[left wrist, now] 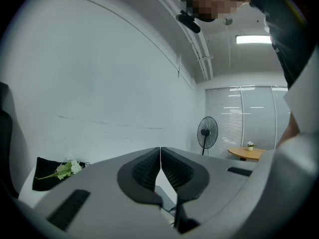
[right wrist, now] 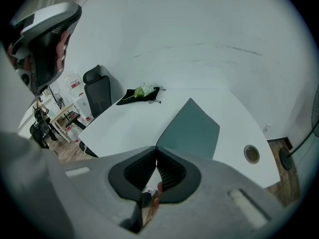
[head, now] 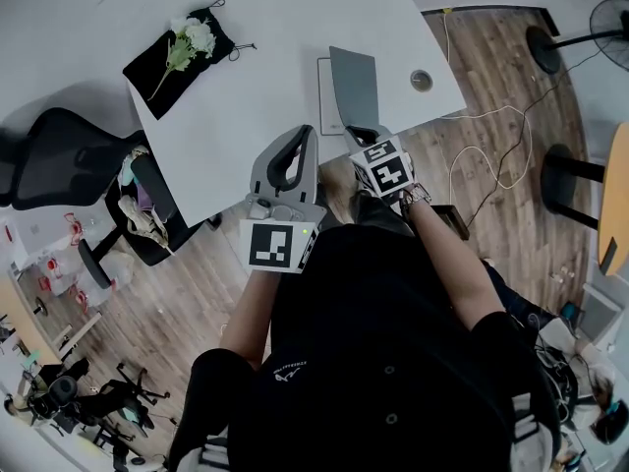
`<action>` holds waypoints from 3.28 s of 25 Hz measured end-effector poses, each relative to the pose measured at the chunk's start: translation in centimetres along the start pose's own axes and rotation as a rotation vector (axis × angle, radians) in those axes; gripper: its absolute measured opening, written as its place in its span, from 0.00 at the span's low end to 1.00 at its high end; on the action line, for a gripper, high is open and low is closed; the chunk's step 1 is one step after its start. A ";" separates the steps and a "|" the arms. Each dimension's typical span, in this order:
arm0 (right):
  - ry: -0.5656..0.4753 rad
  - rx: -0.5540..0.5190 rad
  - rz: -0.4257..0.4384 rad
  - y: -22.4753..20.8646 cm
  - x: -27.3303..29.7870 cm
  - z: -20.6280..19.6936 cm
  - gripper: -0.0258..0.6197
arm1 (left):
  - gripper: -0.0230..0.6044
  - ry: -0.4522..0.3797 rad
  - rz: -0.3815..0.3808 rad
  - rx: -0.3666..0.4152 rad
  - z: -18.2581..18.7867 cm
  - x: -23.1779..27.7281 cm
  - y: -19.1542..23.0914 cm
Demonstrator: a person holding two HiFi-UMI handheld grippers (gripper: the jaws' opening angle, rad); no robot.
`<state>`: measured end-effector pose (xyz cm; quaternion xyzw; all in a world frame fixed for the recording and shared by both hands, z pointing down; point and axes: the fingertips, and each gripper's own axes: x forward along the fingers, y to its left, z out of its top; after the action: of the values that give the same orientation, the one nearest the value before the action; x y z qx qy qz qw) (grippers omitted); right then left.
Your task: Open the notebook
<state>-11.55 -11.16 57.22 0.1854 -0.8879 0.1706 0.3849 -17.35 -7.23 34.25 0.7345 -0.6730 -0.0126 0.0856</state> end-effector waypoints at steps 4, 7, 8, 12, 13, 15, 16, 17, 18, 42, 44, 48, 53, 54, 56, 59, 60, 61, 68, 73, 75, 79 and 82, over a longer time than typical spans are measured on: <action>-0.017 0.009 0.000 -0.3 -0.6 -0.1 0.06 | 0.05 0.005 -0.006 0.016 -0.2 0.3 -0.7; -0.028 0.017 0.001 -0.7 -1.1 -0.1 0.06 | 0.05 0.004 -0.013 0.021 -0.2 0.6 -1.2; -0.032 0.020 0.000 -0.8 -1.3 -0.1 0.06 | 0.05 0.005 -0.016 0.020 -0.2 0.8 -1.4; -0.052 0.039 -0.008 -1.4 -1.8 -0.3 0.06 | 0.05 0.010 -0.027 0.020 -0.5 1.2 -2.1; -0.057 0.046 -0.009 -1.5 -2.0 -0.3 0.06 | 0.05 0.011 -0.031 0.020 -0.5 1.3 -2.2; -0.067 0.055 -0.012 -1.7 -2.3 -0.3 0.06 | 0.05 0.011 -0.038 0.020 -0.5 1.6 -2.6; -0.072 0.059 -0.014 -1.8 -2.5 -0.3 0.06 | 0.05 0.011 -0.042 0.020 -0.6 1.7 -2.8; -0.076 0.063 -0.016 -1.9 -2.7 -0.4 0.06 | 0.05 0.012 -0.046 0.021 -0.6 1.8 -3.0; -0.081 0.067 -0.019 -2.1 -2.8 -0.4 0.06 | 0.05 0.014 -0.051 0.023 -0.7 1.9 -3.2; -0.133 0.176 -0.097 -5.5 -5.2 -1.7 0.06 | 0.05 0.033 -0.161 0.030 -1.4 4.7 -6.2; -0.133 0.186 -0.105 -5.8 -5.3 -1.8 0.06 | 0.05 0.034 -0.170 0.025 -1.4 4.9 -6.3; -0.134 0.206 -0.126 -6.4 -5.6 -2.2 0.06 | 0.05 0.036 -0.193 0.025 -1.5 5.3 -6.8; -0.138 0.232 -0.148 -7.3 -6.0 -2.7 0.06 | 0.05 0.050 -0.227 0.039 -1.9 5.9 -7.6; -0.138 0.238 -0.152 -7.4 -6.0 -2.8 0.06 | 0.05 0.049 -0.233 0.035 -1.9 6.0 -7.7; -0.137 0.250 -0.161 -7.7 -6.1 -3.0 0.06 | 0.05 0.039 -0.244 0.013 -1.7 6.3 -8.0; -0.134 0.263 -0.173 -8.1 -6.2 -3.2 0.06 | 0.05 0.046 -0.256 0.013 -1.9 6.5 -8.1; -0.131 0.268 -0.179 -8.3 -6.2 -3.3 0.06 | 0.05 0.054 -0.261 0.028 -2.2 6.6 -8.1; -0.128 0.273 -0.185 -8.4 -6.2 -3.5 0.06 | 0.05 0.058 -0.266 0.036 -2.2 6.7 -8.1; -0.124 0.337 -0.216 -9.5 -6.6 -4.5 0.06 | 0.05 0.067 -0.293 0.009 -2.3 7.3 -8.5; -0.121 0.366 -0.252 -10.4 -7.0 -5.3 0.06 | 0.05 0.082 -0.316 0.032 -2.9 7.7 -8.6; -0.124 0.383 -0.262 -10.7 -7.2 -5.6 0.06 | 0.05 0.078 -0.322 0.017 -2.8 7.9 -8.9; -0.128 0.402 -0.279 -11.4 -7.7 -6.0 0.06 | 0.05 0.077 -0.340 0.027 -2.8 8.2 -9.4; -0.126 0.413 -0.291 -11.7 -7.8 -6.3 0.06 | 0.05 0.077 -0.354 0.025 -2.7 8.4 -9.7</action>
<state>2.63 -17.01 57.33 0.3958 -0.8206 0.2792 0.3032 -6.60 -14.48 36.36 0.8425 -0.5296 0.0088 0.0986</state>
